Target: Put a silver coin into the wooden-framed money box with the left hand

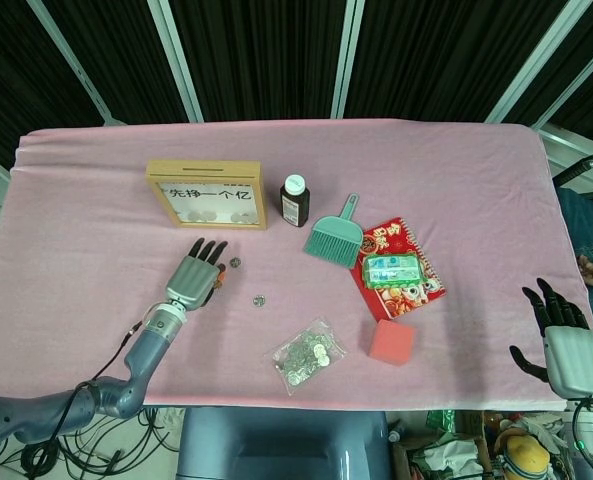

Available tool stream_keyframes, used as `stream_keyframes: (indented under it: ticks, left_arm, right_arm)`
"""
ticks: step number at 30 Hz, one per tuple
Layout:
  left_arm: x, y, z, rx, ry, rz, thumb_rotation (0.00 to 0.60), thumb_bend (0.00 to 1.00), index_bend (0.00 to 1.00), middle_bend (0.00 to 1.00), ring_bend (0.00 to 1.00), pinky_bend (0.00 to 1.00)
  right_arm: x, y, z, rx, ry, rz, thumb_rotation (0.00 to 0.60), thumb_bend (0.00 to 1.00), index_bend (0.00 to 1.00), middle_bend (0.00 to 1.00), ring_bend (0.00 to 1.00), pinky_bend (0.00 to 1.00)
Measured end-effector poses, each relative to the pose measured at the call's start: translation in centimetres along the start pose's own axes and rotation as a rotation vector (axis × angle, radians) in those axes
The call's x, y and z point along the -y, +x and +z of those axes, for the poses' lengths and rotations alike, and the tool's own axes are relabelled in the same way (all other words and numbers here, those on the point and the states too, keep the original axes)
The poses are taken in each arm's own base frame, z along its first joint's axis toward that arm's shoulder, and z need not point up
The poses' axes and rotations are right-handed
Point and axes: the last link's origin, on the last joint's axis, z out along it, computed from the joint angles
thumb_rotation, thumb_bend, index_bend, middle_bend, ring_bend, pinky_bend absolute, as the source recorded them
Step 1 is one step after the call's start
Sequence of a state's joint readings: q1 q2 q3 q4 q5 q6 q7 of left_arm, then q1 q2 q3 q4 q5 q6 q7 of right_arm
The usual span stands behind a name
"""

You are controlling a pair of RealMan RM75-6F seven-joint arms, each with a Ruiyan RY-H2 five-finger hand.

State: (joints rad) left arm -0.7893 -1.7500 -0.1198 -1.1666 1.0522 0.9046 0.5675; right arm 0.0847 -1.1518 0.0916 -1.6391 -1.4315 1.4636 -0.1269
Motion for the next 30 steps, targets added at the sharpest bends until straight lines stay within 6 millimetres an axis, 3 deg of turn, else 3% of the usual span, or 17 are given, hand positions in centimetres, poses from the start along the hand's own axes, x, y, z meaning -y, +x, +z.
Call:
stream_keyframes:
  ticks: [30]
  left_arm:
    - [-0.97,0.6,1.01,-0.042,-0.035,0.0,0.6,0.43,0.48,0.02,0.0,0.0]
  right_arm:
    - [0.03,-0.14,-0.04,0.015,-0.006,0.002,0.6,0.17,0.13,0.01,0.09,0.16]
